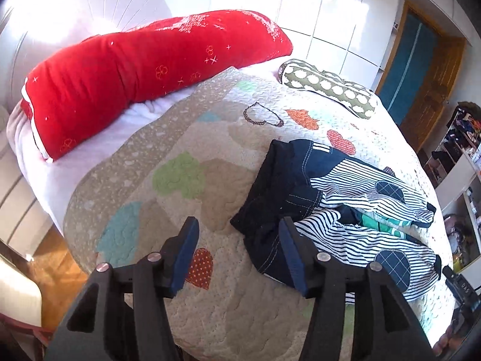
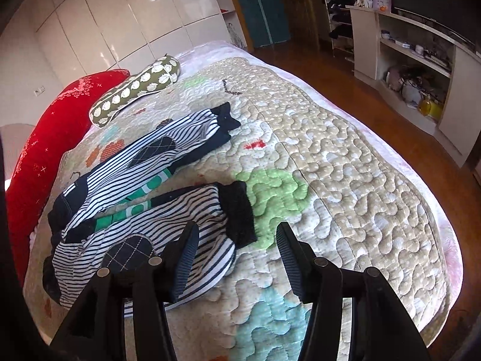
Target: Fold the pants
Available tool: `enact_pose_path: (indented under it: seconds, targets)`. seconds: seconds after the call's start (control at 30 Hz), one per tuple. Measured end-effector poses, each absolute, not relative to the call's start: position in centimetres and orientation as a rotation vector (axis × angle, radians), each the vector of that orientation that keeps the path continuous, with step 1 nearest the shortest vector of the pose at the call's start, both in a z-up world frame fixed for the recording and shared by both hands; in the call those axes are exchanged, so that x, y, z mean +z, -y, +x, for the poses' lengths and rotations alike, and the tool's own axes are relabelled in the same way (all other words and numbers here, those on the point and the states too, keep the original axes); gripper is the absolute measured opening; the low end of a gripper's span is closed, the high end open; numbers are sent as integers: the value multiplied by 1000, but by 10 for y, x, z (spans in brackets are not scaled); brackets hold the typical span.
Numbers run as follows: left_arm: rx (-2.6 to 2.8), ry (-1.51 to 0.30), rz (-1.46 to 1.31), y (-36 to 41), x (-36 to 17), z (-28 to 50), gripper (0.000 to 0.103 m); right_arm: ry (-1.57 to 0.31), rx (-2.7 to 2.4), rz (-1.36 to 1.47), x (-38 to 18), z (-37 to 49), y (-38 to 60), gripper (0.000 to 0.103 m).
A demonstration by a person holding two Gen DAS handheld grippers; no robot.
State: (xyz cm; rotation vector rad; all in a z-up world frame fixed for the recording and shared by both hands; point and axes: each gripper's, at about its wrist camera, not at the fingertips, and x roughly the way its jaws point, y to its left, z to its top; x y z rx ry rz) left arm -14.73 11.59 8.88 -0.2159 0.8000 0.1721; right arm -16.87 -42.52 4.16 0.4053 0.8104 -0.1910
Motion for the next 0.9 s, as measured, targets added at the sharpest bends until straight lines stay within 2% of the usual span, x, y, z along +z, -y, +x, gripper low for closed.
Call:
enact_pose_path:
  seconds: [0.3, 0.47, 0.9]
  targets:
    - [156, -788, -93, -85, 91, -163, 59, -901, -31, 313, 22, -151, 360, 58]
    - [160, -789, -75, -82, 91, -167, 61, -973, -39, 319, -2, -149, 358, 58]
    - [151, -819, -57, -77, 83, -158, 66, -992, -8, 287, 2, -145, 359, 59]
